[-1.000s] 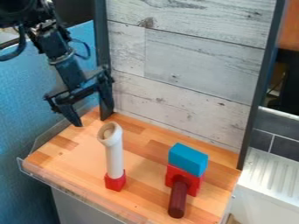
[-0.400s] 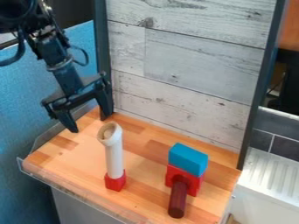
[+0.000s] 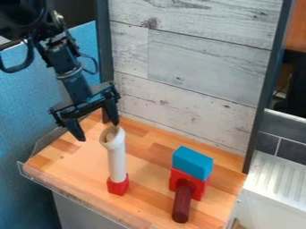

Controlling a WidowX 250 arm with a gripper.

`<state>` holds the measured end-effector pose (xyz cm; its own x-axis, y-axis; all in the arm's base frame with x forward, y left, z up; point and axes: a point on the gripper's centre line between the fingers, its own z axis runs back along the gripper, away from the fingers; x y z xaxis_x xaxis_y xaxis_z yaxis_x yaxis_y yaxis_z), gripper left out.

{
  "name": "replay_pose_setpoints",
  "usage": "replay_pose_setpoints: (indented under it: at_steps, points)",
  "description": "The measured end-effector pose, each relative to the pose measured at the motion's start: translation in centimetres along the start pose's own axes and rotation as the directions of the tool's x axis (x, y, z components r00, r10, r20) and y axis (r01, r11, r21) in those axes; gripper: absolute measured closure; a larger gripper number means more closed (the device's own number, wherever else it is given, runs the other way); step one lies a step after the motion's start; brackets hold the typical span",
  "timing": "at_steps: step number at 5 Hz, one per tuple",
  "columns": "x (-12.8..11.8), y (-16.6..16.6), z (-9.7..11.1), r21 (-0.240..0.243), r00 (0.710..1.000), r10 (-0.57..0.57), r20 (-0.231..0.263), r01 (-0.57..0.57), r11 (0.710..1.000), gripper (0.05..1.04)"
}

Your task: Put a ring on a cylinder

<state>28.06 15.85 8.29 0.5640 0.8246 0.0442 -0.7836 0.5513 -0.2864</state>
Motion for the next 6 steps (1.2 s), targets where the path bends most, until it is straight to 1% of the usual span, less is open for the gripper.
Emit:
replay_pose_setpoints:
  at_steps: [1,2,3,4,5,6]
  points:
    - [-0.3,-0.6,0.3,0.000,1.000,0.014,-0.024,-0.014,1.000,0.083]
    - [-0.1,-1.6,0.6,-0.003,1.000,0.013,-0.011,-0.013,1.000,0.083]
    - [-0.2,-2.1,-0.3,0.012,1.000,0.018,-0.022,-0.018,1.000,0.083]
    - [-0.1,-3.0,-0.5,0.010,1.000,0.017,-0.016,-0.017,1.000,0.083]
    - [-0.1,-3.6,-1.3,0.020,0.999,0.021,-0.030,-0.021,1.000,0.083]
    - [0.0,-4.1,-1.0,0.017,0.999,0.033,-0.023,-0.032,0.999,0.083]
